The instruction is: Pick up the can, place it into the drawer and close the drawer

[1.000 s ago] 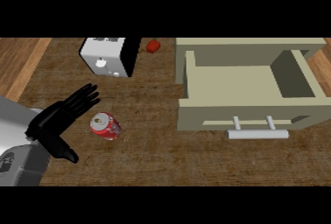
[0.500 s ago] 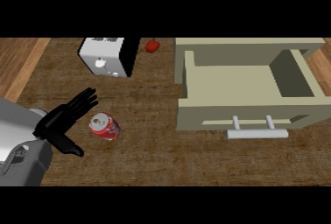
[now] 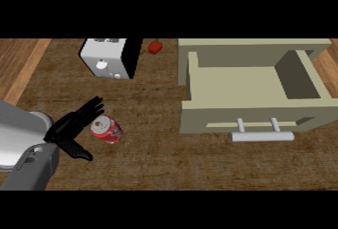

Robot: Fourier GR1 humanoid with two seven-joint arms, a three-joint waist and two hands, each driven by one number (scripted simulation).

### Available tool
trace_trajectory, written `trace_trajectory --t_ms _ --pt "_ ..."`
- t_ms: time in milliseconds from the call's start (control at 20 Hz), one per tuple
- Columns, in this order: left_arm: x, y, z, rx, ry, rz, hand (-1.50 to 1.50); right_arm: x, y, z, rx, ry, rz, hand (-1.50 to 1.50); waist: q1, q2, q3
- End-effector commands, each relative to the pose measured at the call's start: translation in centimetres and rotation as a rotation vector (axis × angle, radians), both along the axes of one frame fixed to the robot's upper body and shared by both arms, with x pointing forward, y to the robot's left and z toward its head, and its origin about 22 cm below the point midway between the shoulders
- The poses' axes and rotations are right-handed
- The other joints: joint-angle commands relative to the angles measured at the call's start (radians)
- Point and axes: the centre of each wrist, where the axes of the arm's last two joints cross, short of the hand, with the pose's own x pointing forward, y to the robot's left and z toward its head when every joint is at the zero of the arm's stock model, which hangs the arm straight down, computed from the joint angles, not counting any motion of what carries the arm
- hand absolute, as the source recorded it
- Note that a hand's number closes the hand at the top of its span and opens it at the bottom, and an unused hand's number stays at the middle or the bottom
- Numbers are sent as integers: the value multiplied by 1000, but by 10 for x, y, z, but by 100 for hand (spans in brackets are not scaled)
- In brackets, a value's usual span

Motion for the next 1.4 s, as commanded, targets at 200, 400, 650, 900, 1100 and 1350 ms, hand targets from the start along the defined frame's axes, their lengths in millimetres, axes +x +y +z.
trace_trajectory --t_ms 200,400,650,900,1100,1350 --pt "0 -48 -30 -48 14 -30 -150 -15 -16 3 8 -17 5 -150 -5 -1 0" --pt "5 -24 -24 -63 33 -39 -150 -5 -8 7 16 9 14 -150 -9 3 -1" --pt "-3 -46 -38 -130 86 -13 -150 3 -3 -1 3 14 -14 -150 8 -1 0" --pt "19 -53 -24 -181 86 -74 150 -14 2 -14 32 15 37 -150 -15 1 0" --pt "19 -50 -22 -217 76 -141 150 -6 -2 8 32 6 20 -150 -7 3 -1" --pt "30 -72 -14 -282 21 -229 150 -1 -5 3 42 7 18 -150 3 1 0"
